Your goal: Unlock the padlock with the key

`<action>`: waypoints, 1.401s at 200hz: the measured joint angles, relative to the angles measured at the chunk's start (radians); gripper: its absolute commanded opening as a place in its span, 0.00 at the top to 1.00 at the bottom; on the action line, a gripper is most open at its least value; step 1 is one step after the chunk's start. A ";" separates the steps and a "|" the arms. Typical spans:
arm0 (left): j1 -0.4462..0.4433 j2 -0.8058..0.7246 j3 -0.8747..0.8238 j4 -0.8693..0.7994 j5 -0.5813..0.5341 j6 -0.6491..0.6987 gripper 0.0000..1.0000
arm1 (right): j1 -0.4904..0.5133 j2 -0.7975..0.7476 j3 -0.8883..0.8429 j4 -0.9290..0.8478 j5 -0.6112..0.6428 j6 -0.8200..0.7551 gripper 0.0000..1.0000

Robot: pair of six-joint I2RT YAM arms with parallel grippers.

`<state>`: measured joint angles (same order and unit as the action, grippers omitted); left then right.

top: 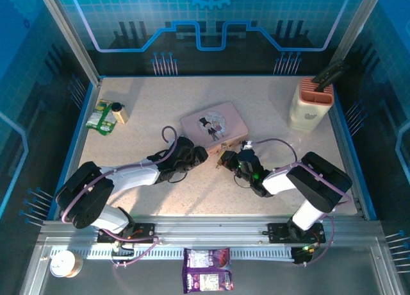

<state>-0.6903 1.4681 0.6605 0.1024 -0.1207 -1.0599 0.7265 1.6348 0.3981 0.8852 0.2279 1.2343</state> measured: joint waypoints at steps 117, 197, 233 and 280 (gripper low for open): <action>0.017 -0.012 0.018 -0.022 0.013 0.011 0.28 | -0.013 0.053 0.000 0.114 0.045 0.060 1.00; 0.079 0.053 0.135 -0.072 0.002 0.036 0.30 | -0.057 0.015 0.021 -0.032 -0.021 -0.009 1.00; 0.079 0.096 0.155 -0.064 0.002 0.038 0.33 | -0.077 0.125 0.021 0.102 -0.046 0.023 1.00; 0.071 0.138 0.179 -0.021 0.006 0.037 0.35 | -0.090 0.159 0.026 0.154 -0.034 0.071 1.00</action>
<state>-0.6189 1.6066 0.8394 0.0811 -0.1146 -1.0233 0.6365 1.7943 0.4236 1.0397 0.1944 1.3048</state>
